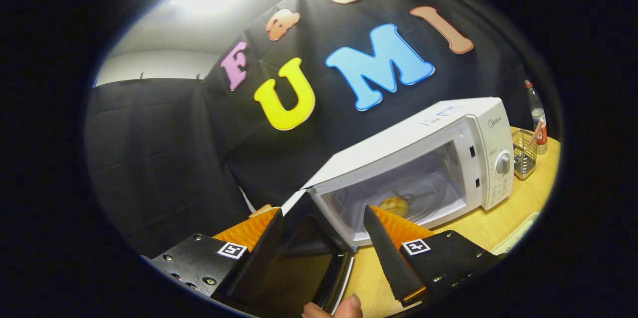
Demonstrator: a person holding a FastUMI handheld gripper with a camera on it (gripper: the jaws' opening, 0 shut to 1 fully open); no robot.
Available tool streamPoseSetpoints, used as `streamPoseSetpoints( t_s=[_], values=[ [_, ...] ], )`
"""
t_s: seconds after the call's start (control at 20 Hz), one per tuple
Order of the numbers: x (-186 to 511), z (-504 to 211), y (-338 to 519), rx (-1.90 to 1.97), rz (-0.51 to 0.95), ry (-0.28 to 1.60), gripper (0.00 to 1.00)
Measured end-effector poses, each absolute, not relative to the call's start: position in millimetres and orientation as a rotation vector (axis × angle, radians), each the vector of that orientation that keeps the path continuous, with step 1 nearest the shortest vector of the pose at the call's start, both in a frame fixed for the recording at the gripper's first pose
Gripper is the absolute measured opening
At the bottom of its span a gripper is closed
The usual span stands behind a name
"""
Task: Open the microwave, put the food inside, and close the microwave door.
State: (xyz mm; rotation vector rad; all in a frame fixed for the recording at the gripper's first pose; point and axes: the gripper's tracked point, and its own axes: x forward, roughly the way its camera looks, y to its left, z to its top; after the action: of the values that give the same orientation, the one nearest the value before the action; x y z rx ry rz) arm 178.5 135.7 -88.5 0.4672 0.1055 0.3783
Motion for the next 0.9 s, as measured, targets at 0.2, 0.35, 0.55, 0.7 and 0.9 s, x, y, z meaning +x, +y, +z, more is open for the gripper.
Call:
streamPoseSetpoints(
  t_s=[0.2, 0.35, 0.55, 0.7, 0.9],
  values=[
    [125.3, -51.6, 169.8, 0.394, 0.480, 0.042, 0.97],
    [86.8, -39.5, 206.4, 0.376, 0.575, 0.032, 0.97],
    [34.7, -35.1, 262.6, 0.337, 0.730, 0.027, 0.97],
    [10.2, -51.8, 294.9, 0.208, 0.785, -0.007, 0.97],
    [-5.8, -84.3, 312.6, 0.068, 0.793, -0.061, 0.98]
  ],
)
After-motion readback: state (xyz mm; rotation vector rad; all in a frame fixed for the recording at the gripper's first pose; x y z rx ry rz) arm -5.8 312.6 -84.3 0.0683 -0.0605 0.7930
